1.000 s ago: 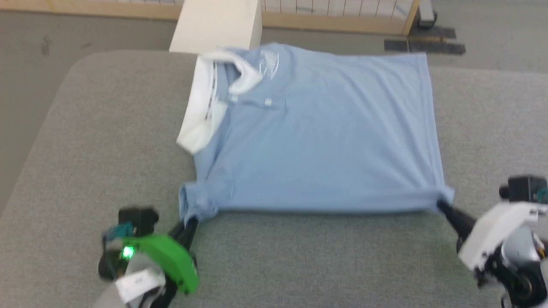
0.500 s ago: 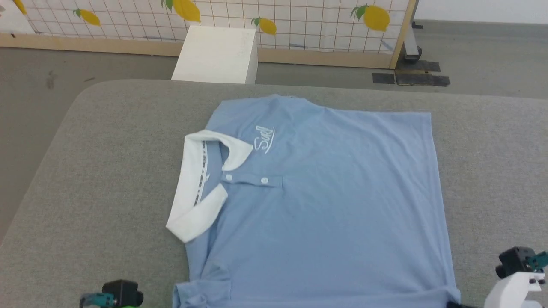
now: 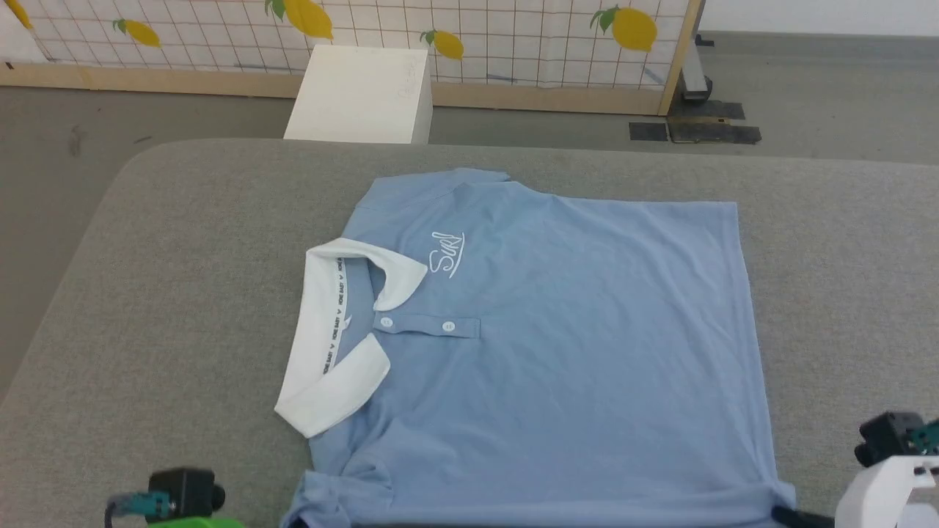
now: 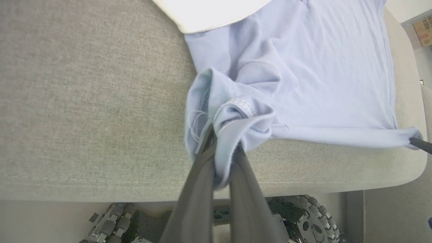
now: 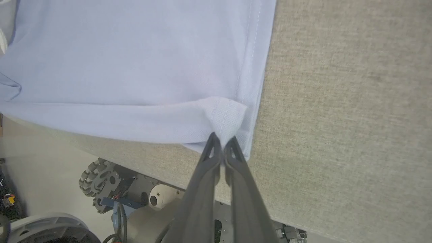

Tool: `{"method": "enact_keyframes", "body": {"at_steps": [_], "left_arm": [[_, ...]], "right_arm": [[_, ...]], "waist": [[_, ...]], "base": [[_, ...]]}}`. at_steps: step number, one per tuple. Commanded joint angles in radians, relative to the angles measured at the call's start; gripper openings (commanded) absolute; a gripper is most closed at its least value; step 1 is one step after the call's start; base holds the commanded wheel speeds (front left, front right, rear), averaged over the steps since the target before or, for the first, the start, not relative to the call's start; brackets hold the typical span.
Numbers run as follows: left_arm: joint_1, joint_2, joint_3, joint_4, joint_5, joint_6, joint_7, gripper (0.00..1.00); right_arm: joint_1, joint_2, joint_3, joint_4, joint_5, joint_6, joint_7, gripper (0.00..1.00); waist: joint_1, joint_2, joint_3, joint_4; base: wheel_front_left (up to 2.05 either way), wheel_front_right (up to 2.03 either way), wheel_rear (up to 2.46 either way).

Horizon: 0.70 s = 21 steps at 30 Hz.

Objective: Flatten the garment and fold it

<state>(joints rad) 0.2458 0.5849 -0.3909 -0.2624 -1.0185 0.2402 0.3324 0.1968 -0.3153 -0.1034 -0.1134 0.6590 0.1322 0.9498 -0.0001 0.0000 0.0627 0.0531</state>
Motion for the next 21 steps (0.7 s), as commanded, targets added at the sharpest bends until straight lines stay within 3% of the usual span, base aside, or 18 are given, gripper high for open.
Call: {"method": "enact_keyframes", "body": {"at_steps": [1, 11, 21], "left_arm": [[-0.037, 0.019, 0.008, -0.008, 0.017, 0.007, -0.002, 0.0], [-0.33, 0.062, -0.02, 0.019, 0.089, -0.066, 0.094, 0.0], [-0.642, 0.019, -0.053, 0.18, 0.153, -0.166, 0.111, 0.0]], "right_arm": [[-0.029, -0.007, -0.003, -0.009, -0.012, -0.002, -0.008, 0.0], [-0.208, -0.025, 0.027, -0.028, -0.05, -0.002, -0.002, 0.0], [-0.413, -0.045, 0.065, 0.019, -0.087, -0.002, -0.022, 0.0]], "waist": [[0.0001, 0.0, 0.006, -0.002], [0.0001, 0.0, 0.111, -0.013], [0.0001, 0.0, 0.28, -0.02]], "base": [[0.0, 0.0, 0.0], [0.0, 0.0, 0.0], [0.0, 0.0, 0.0]]}}
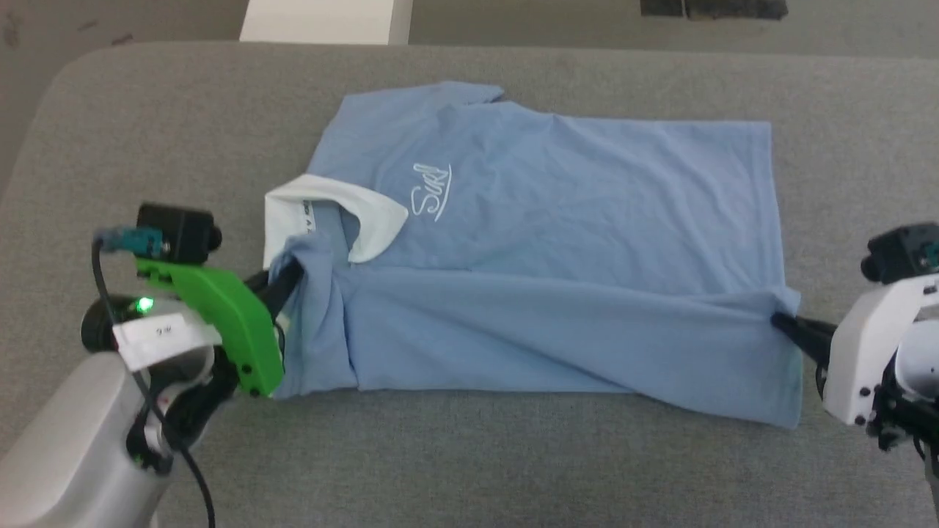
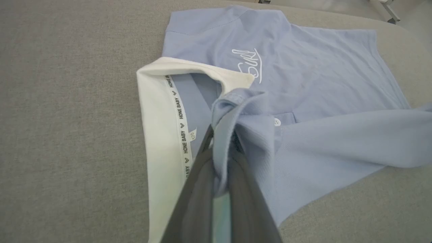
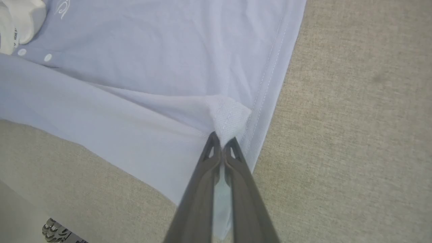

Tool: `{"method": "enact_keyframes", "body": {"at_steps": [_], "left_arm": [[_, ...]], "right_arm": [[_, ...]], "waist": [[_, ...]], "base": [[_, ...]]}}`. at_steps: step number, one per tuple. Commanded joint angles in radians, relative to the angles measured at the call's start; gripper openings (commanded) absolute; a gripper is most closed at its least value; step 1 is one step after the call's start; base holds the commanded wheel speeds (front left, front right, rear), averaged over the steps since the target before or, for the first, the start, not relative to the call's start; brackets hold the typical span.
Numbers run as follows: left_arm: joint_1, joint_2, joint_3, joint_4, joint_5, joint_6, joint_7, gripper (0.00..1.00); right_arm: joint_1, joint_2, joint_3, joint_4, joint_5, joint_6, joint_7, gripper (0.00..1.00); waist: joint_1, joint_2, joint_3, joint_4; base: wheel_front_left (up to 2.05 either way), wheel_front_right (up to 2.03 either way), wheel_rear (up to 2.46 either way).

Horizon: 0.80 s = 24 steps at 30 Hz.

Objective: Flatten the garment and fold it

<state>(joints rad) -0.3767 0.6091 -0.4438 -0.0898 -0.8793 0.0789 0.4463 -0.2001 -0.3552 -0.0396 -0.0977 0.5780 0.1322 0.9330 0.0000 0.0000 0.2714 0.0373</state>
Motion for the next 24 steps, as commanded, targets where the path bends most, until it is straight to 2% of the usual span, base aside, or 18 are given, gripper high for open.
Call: {"method": "enact_keyframes", "body": {"at_steps": [1, 12, 22, 23, 24], "left_arm": [[-0.043, -0.01, -0.003, 0.025, 0.021, -0.014, -0.006, 0.0], [-0.235, -0.104, -0.034, 0.255, 0.058, -0.097, -0.079, 0.0], [-0.279, -0.157, -0.058, 0.403, 0.035, -0.135, -0.081, 0.0], [-0.28, -0.16, -0.06, 0.411, 0.031, -0.136, -0.077, 0.2], [-0.282, -0.163, -0.063, 0.42, 0.027, -0.138, -0.072, 0.5]], "right_arm": [[-0.031, -0.007, 0.006, 0.008, -0.008, -0.002, -0.006, 0.0], [-0.146, -0.016, 0.036, 0.085, -0.039, -0.002, -0.038, 0.0], [-0.189, -0.023, 0.066, 0.137, -0.049, -0.002, -0.043, 0.0], [-0.189, -0.025, 0.07, 0.143, -0.047, -0.002, -0.038, 0.0], [-0.188, -0.028, 0.074, 0.149, -0.046, -0.002, -0.033, 0.0]], "waist": [[0.0, 0.0, 0.086, -0.005], [0.0, 0.0, 0.19, -0.004], [0.0, 0.0, 0.217, 0.002], [0.0, 0.0, 0.214, 0.003], [0.0, 0.0, 0.209, 0.004]], "base": [[0.0, 0.0, 0.0], [0.0, 0.0, 0.0], [0.0, 0.0, 0.0], [0.0, 0.0, 0.0], [0.0, 0.0, 0.0]]}}
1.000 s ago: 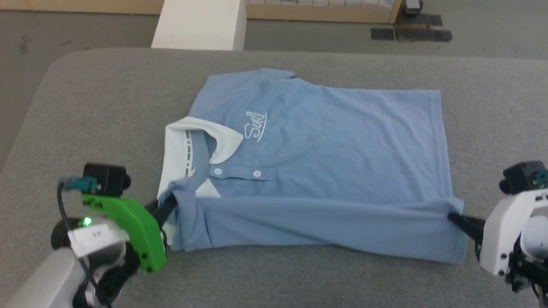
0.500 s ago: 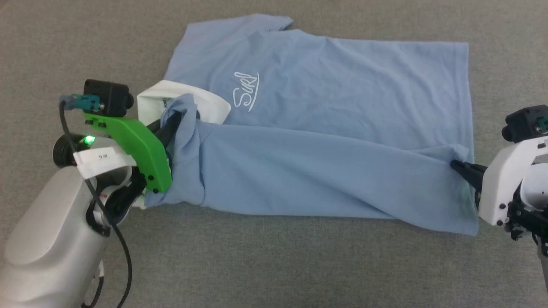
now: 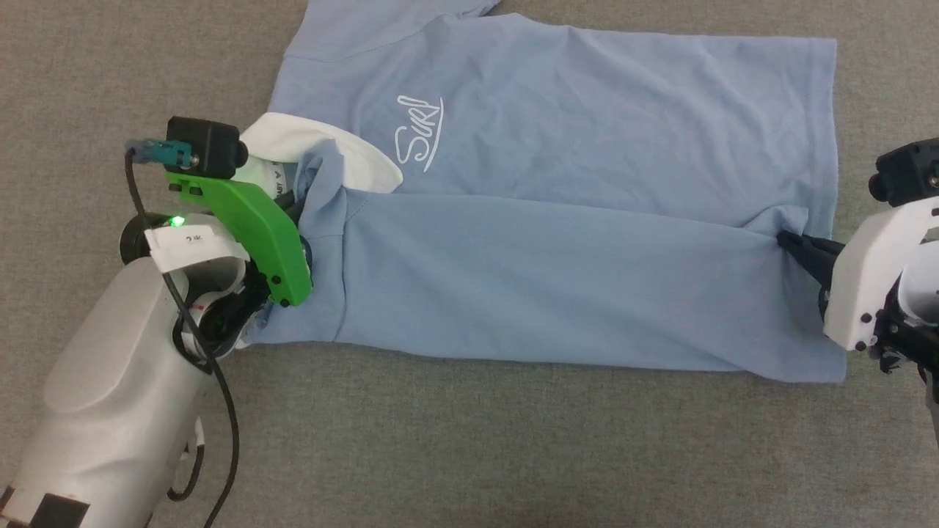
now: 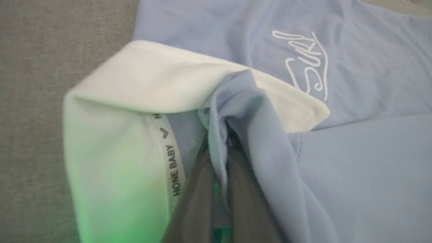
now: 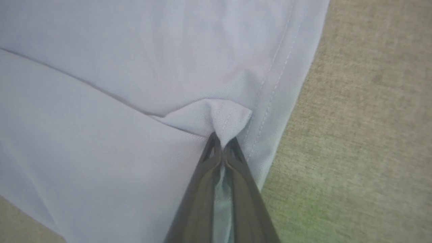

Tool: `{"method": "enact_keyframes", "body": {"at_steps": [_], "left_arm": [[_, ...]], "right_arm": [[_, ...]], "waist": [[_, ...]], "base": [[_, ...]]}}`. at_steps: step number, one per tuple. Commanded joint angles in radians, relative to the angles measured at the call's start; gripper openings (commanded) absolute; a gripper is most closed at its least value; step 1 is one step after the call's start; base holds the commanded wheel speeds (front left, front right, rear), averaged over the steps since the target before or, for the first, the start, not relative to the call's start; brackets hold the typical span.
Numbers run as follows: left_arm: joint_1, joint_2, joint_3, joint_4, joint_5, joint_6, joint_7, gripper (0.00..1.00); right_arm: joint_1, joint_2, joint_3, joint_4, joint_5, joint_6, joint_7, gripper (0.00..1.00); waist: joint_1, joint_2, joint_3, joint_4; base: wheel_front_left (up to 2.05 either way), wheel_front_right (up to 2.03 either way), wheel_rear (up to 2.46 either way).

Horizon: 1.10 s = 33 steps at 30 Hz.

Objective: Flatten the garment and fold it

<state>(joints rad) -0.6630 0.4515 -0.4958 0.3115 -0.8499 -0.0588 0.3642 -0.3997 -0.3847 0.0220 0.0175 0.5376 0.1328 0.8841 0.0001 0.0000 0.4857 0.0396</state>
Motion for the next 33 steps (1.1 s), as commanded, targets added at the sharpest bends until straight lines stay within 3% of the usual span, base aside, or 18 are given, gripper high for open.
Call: {"method": "enact_keyframes", "body": {"at_steps": [1, 2, 3, 11, 16, 23, 29, 33], "left_arm": [[0.002, -0.007, -0.012, 0.023, -0.003, -0.001, 0.011, 1.0], [0.001, -0.009, -0.013, 0.03, -0.006, -0.001, 0.015, 1.0], [0.002, -0.009, -0.015, 0.034, -0.009, 0.0, 0.024, 1.0], [0.017, 0.011, -0.006, 0.007, -0.027, 0.025, 0.055, 1.0], [0.061, 0.041, 0.038, -0.047, -0.025, 0.062, -0.005, 1.0], [0.209, 0.076, 0.109, -0.155, 0.085, 0.122, -0.315, 1.0], [0.387, 0.035, 0.115, -0.192, 0.15, 0.175, -0.544, 1.0], [0.472, 0.008, 0.125, -0.186, 0.177, 0.2, -0.605, 1.0]], "right_arm": [[0.012, 0.003, 0.011, 0.038, -0.005, -0.002, 0.014, 0.0], [0.013, 0.005, 0.009, 0.042, -0.003, -0.002, 0.009, 0.24], [0.015, 0.005, 0.01, 0.046, 0.0, -0.002, 0.01, 1.0], [0.042, 0.033, -0.038, 0.037, 0.018, -0.002, -0.061, 1.0], [0.09, 0.062, -0.087, 0.006, 0.013, -0.002, -0.152, 1.0], [0.211, 0.099, -0.134, -0.046, -0.028, -0.002, -0.37, 1.0], [0.341, 0.12, -0.168, -0.065, -0.09, -0.002, -0.565, 1.0], [0.41, 0.141, -0.176, -0.055, -0.111, -0.002, -0.648, 1.0]], "waist": [[-0.0001, 0.0, -0.011, 0.003], [-0.0001, 0.0, -0.021, 0.004], [-0.0001, 0.0, -0.028, 0.004], [-0.0001, 0.0, -0.171, 0.007], [-0.0001, 0.0, -0.275, 0.002], [-0.0001, 0.0, -0.368, -0.006], [-0.0001, 0.0, -0.409, 0.001], [-0.0001, 0.0, -0.428, 0.004]], "base": [[0.0, 0.0, 0.0], [0.0, 0.0, 0.0], [0.0, 0.0, 0.0], [0.0, 0.0, 0.0], [0.0, 0.0, 0.0], [0.0, 0.0, 0.0], [0.0, 0.0, 0.0], [0.0, 0.0, 0.0]]}}
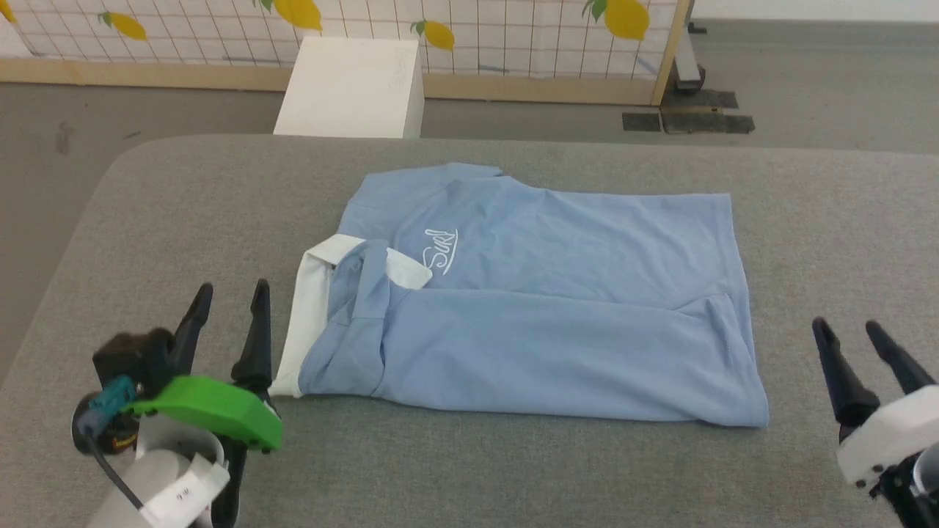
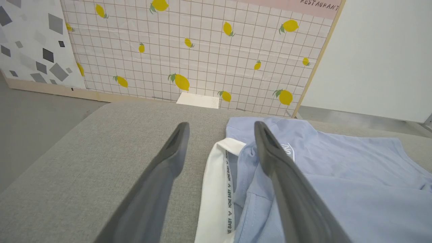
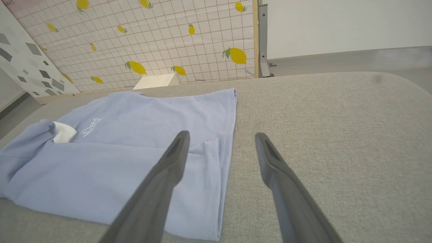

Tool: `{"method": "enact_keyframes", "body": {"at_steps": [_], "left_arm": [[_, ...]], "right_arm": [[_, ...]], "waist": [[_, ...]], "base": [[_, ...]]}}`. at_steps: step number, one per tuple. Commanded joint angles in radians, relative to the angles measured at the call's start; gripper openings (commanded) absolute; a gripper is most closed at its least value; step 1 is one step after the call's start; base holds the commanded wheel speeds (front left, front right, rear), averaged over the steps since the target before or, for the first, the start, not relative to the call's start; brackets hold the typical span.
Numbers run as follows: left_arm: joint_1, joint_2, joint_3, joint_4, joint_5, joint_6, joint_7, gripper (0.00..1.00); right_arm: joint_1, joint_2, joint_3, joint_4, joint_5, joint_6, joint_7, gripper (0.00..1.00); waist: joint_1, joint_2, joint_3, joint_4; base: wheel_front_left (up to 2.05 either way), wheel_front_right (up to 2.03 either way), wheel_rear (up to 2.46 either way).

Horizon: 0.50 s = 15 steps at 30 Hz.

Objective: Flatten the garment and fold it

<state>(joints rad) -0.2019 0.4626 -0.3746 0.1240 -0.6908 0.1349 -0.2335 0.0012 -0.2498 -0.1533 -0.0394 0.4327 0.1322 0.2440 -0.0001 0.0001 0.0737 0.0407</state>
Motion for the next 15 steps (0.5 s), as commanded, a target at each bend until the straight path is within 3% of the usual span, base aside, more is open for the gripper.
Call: {"method": "enact_keyframes", "body": {"at_steps": [1, 11, 15], "left_arm": [[0.028, -0.012, 0.009, 0.002, 0.022, 0.011, -0.013, 1.0], [0.14, -0.075, 0.048, 0.017, 0.041, 0.008, -0.025, 1.0], [0.094, -0.062, 0.01, 0.025, 0.041, 0.02, 0.1, 1.0]], "right_arm": [[0.023, 0.01, 0.0, 0.007, -0.009, -0.002, -0.018, 1.0], [0.082, 0.044, 0.004, 0.034, -0.009, -0.002, -0.04, 1.0], [0.075, 0.043, 0.0, 0.028, -0.009, -0.002, -0.032, 1.0]], "waist": [[0.0001, -0.0001, -0.019, 0.003], [0.0001, -0.0001, -0.031, -0.002], [0.0001, -0.0001, -0.013, 0.002]], "base": [[0.0, 0.0, 0.0], [0.0, 0.0, 0.0], [0.0, 0.0, 0.0]]}}
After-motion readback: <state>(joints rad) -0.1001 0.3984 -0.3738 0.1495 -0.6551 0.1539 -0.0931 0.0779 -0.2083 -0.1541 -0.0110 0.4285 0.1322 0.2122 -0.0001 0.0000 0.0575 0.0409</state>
